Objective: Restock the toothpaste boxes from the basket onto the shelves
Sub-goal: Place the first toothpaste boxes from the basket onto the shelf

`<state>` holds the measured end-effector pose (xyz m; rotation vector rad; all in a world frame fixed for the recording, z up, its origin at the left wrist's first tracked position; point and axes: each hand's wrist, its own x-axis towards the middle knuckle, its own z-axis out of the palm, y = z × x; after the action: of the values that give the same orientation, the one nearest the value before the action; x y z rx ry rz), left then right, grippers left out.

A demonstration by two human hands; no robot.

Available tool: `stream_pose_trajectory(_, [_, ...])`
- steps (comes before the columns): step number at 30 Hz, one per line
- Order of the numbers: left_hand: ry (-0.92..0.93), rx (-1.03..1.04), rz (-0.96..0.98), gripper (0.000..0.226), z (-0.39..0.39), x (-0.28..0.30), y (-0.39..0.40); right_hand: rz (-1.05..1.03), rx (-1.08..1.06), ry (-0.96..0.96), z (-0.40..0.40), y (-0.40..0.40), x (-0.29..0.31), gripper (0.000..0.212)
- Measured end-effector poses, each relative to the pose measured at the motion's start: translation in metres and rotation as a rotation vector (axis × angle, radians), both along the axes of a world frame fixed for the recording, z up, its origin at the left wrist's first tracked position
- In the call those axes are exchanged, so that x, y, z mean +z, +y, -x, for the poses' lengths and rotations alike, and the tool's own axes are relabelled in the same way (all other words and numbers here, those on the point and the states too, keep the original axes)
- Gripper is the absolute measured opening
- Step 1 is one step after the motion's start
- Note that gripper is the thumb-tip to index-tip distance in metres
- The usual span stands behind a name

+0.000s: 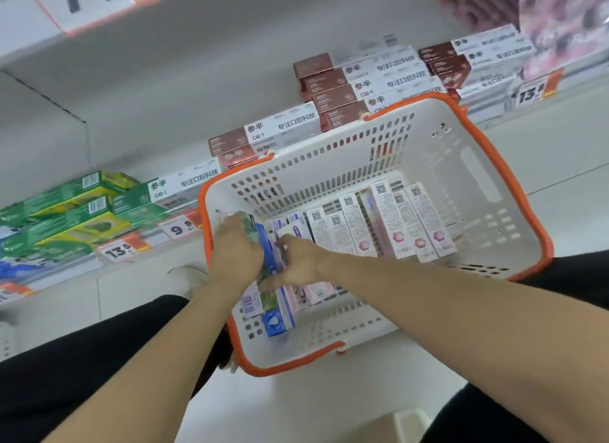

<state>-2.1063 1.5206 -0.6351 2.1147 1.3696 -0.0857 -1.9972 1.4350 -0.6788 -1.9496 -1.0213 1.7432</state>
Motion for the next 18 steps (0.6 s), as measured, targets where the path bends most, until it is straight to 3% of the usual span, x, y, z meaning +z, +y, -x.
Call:
stream_pose_trajectory(3, [-0.054, 0.126, 0.083, 0.054, 0.005, 0.010, 0.005, 0.019, -0.083, 0.111, 0.028, 0.001, 0.000, 0.122])
stream_pose_trajectory(7, [-0.155, 0.223, 0.130, 0.047, 0.014, 0.017, 0.010, 0.000, -0.319, 0.176, 0.045, -0.006, -0.005, 0.101])
stream_pose_trajectory(11, [-0.132, 0.222, 0.158, 0.047, 0.005, 0.017, 0.008, 0.124, -0.356, 0.375, 0.011, -0.011, 0.004, 0.084])
stream_pose_trajectory(13, [-0.087, 0.239, 0.255, 0.037, 0.000, 0.012, 0.003, 0.144, -0.370, 0.361, -0.015, -0.021, 0.007, 0.076])
stream_pose_trajectory(16, [0.008, 0.319, 0.436, 0.003, -0.001, -0.003, -0.009, 0.208, -0.386, 0.337, -0.043, -0.043, 0.006, 0.068])
stream_pose_trajectory(18, [0.031, 0.342, 0.487, 0.005, -0.001, -0.015, -0.018, 0.255, -0.355, 0.373, -0.053, -0.054, 0.001, 0.047])
